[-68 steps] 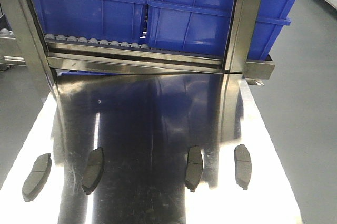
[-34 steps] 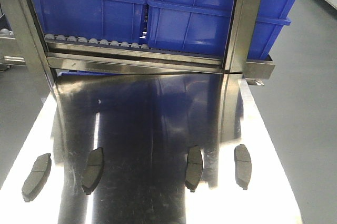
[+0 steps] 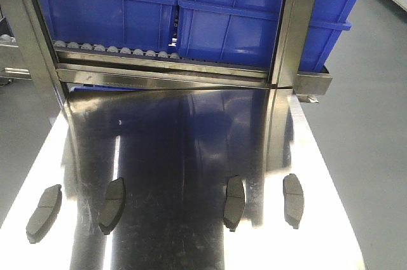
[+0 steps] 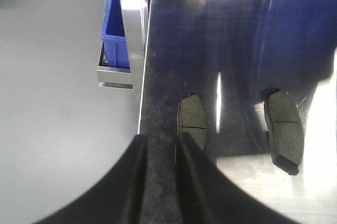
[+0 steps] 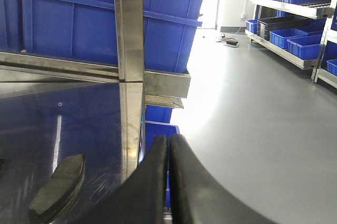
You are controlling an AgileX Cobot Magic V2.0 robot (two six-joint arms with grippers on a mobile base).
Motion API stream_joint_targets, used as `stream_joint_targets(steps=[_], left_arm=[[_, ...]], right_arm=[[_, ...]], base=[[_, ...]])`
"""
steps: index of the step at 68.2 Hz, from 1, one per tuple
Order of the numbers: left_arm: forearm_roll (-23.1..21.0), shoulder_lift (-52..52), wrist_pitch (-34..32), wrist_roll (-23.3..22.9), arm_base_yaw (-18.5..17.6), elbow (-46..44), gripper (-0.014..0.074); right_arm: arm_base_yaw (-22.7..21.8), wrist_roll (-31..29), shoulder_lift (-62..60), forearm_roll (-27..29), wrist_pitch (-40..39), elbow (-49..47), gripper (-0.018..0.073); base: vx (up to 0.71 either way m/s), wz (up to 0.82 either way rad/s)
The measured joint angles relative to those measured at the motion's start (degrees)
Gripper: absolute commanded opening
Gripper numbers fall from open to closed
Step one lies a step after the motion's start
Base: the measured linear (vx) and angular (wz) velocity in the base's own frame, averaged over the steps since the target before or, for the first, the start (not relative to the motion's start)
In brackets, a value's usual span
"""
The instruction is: Move and align brake pads A on conveyor
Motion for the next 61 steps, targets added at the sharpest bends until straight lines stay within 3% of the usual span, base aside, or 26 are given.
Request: stream_joint_targets(steps=[10,16,26,38,61], left_arm=[[0.00,0.00,1.27,0.43,0.00,-0.35,0.0499],[-0.12,0.00,1.70,0.50,0.00,-0.35,0.0555],[-3.42,2.33,2.77,2.95,-0.60,-1.67,0.0559],[-6.34,13.00,6.63,7.81,-5.06,-7.55,0.0559],[-2.82,38.81,10.05,3.38,-6.07,-16.11,0.0559]], right_arm=[[0.00,0.00,0.00,0.00,0.00,0.00,-0.0011],[0.00,0.00,0.00,0.00,0.00,0.00,-0.0011],[0.00,0.00,0.00,0.00,0.00,0.00,-0.0011],[0.00,0.00,0.00,0.00,0.00,0.00,-0.0011],[0.00,0.00,0.00,0.00,0.00,0.00,-0.0011]], base=[[0.00,0.00],[0.00,0.00],[0.00,0.00],[0.00,0.00],[0.00,0.00]])
